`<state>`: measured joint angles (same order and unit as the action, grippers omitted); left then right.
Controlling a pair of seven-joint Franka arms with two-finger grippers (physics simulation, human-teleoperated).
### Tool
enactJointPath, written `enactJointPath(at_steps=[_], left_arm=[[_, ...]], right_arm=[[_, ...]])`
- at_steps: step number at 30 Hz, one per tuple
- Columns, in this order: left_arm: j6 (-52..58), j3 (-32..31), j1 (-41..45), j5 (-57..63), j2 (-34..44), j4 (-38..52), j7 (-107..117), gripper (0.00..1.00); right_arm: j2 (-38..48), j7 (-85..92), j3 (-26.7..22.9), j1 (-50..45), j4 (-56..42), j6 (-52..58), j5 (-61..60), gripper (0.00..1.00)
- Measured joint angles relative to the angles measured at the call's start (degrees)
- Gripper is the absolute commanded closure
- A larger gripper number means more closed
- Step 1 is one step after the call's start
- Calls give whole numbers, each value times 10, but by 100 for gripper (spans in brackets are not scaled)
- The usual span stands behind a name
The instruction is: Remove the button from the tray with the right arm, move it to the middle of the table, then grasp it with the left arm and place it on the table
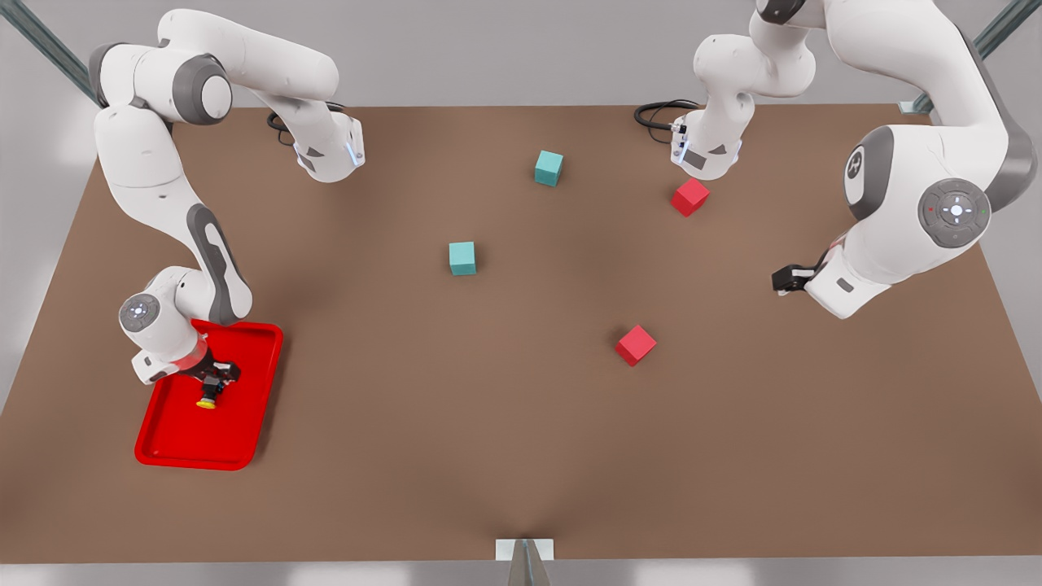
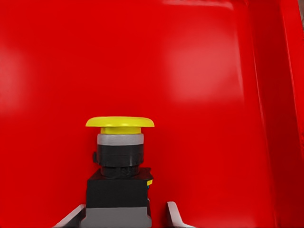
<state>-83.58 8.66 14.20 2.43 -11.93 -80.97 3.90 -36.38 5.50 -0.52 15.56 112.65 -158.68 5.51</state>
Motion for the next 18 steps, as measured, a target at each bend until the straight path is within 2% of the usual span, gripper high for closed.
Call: enactJointPath(at_steps=[4,12,18], left_arm=[[3,0,0,0,1,0,0,0],[5,0,0,0,1,0,-1,0],[4,0,0,0,-6,0,-2,0]], right_arm=[[3,0,5,0,-4,0,1,22],[2,1,6,-3,-77,30,1,21],[-6,2,6,-3,-57,57,0,24]])
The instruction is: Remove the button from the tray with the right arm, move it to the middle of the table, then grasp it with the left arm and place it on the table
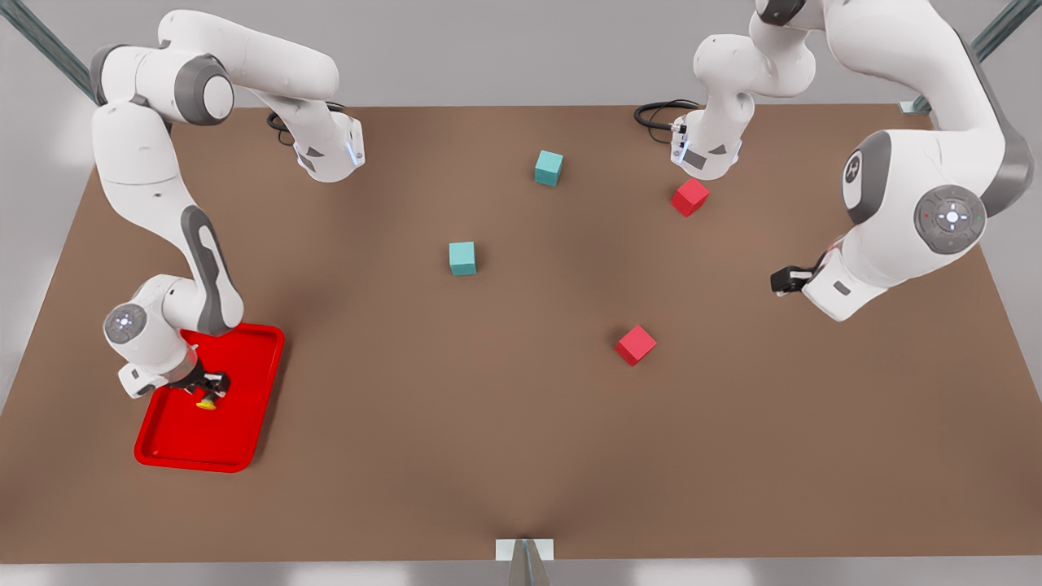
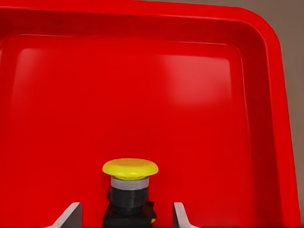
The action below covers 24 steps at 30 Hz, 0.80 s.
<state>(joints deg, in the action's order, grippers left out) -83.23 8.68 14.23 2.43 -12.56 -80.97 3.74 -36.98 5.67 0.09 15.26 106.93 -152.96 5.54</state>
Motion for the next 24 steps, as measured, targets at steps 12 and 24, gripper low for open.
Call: enactJointPath(at_steps=[12,24], left_arm=[[-2,0,0,0,-3,0,-1,0],[-3,-1,1,0,-3,0,-2,0]], right_arm=[[-6,5,0,1,1,14,-5,64],[62,30,39,-26,-28,65,-9,65]])
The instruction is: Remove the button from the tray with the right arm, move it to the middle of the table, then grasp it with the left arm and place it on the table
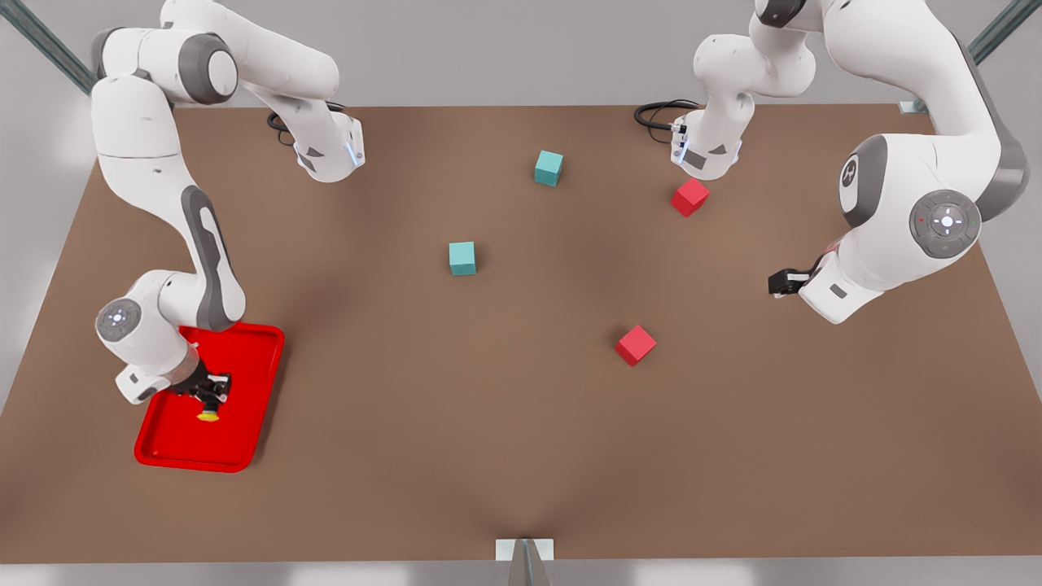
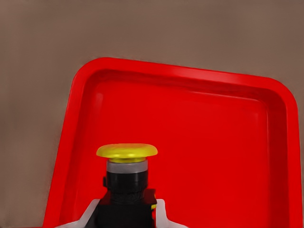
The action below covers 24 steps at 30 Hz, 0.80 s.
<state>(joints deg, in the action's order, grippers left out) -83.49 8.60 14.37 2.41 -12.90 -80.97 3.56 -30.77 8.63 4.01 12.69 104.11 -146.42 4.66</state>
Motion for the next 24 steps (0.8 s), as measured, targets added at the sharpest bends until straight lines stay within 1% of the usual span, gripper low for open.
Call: enactJointPath(at_steps=[2,6,9,12,16,18,20,22,24], left_arm=[[0,0,1,0,0,0,0,0],[0,0,1,0,0,0,0,0],[0,0,1,0,-5,0,0,0],[0,0,1,0,-6,0,0,0],[1,0,1,0,-7,0,0,0],[1,0,1,0,-7,0,0,0],[1,0,1,0,-9,0,0,0],[0,0,1,0,-12,0,0,0],[0,0,1,0,-14,0,0,0]], right_arm=[[3,-2,0,-48,-32,20,-2,65],[3,-32,0,-146,-45,46,-4,65],[-1,-70,0,-206,-63,57,-5,64],[-12,-125,0,-275,-105,73,-5,64],[-66,-221,-2,-364,-178,89,-4,64],[-111,-276,-3,-404,-248,103,-3,64],[-171,-336,-15,-451,-338,116,-2,64],[-210,-397,-20,-486,-391,126,-2,64],[-240,-459,-19,-523,-420,129,-3,63]])
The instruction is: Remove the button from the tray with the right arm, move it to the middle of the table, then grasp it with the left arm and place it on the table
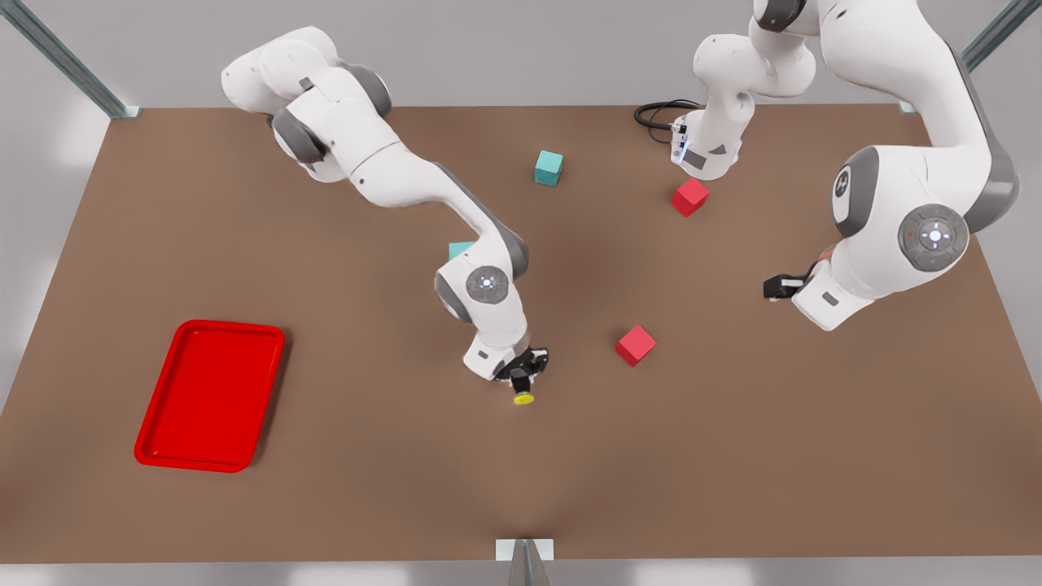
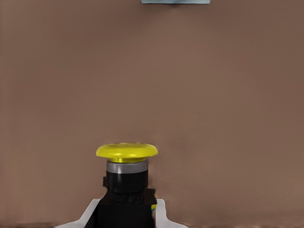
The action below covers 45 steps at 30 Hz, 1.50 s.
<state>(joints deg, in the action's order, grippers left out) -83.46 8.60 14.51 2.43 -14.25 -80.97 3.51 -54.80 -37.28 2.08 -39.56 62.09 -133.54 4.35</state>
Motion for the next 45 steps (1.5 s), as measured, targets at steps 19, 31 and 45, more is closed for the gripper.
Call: enactJointPath(at_steps=[19,31,45], left_arm=[[-3,0,-1,0,-6,0,0,0],[-109,-31,213,-92,-195,17,123,0],[-445,-46,249,-44,-279,-74,281,0]], right_arm=[[-96,-382,13,-78,-32,-85,2,0],[424,-263,62,382,217,167,-7,0],[393,96,62,507,153,426,20,0]])
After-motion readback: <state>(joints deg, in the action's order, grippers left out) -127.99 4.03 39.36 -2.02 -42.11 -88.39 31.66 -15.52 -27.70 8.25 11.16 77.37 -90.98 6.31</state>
